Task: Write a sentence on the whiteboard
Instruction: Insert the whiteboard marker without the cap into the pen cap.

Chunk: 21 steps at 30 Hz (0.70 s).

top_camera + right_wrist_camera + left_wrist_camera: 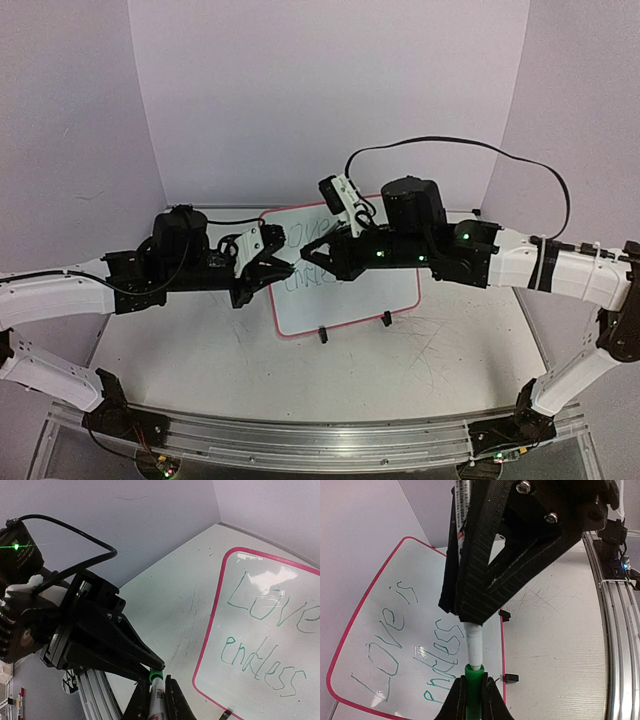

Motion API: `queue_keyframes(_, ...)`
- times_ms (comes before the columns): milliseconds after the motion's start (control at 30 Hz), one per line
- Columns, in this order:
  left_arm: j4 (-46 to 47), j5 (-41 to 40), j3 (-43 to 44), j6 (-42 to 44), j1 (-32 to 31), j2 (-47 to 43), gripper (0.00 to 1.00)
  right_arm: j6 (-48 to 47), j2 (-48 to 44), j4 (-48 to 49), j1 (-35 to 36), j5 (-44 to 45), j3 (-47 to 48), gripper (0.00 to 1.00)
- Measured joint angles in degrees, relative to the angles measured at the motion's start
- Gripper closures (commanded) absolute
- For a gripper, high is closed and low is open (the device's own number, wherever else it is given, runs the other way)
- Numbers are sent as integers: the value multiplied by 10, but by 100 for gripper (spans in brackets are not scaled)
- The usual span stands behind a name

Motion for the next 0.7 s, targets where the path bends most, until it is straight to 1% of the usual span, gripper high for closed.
queue_keyframes(133, 0, -1, 0, -4, 0, 0, 100, 7, 16, 3, 4, 1, 7, 100)
queue_keyframes(233, -2, -21, 0, -11, -1, 2, 100, 27, 35, 1, 7, 16, 21, 100)
queue_keyframes(367, -5, -71, 11, -40, -9, 11, 100, 81, 56, 0, 8, 39, 38, 100)
queue_keyframes(433, -20, -111, 24, -49, -22, 19, 100, 115, 67, -2, 7, 45, 47, 100)
queue_keyframes(600, -59, -210, 52, -51, -49, 38, 100, 191, 101, -38, 5, 59, 92, 100)
queue_keyframes(700, -88, -237, 64, -51, -54, 45, 100, 210, 118, -45, 4, 57, 107, 100)
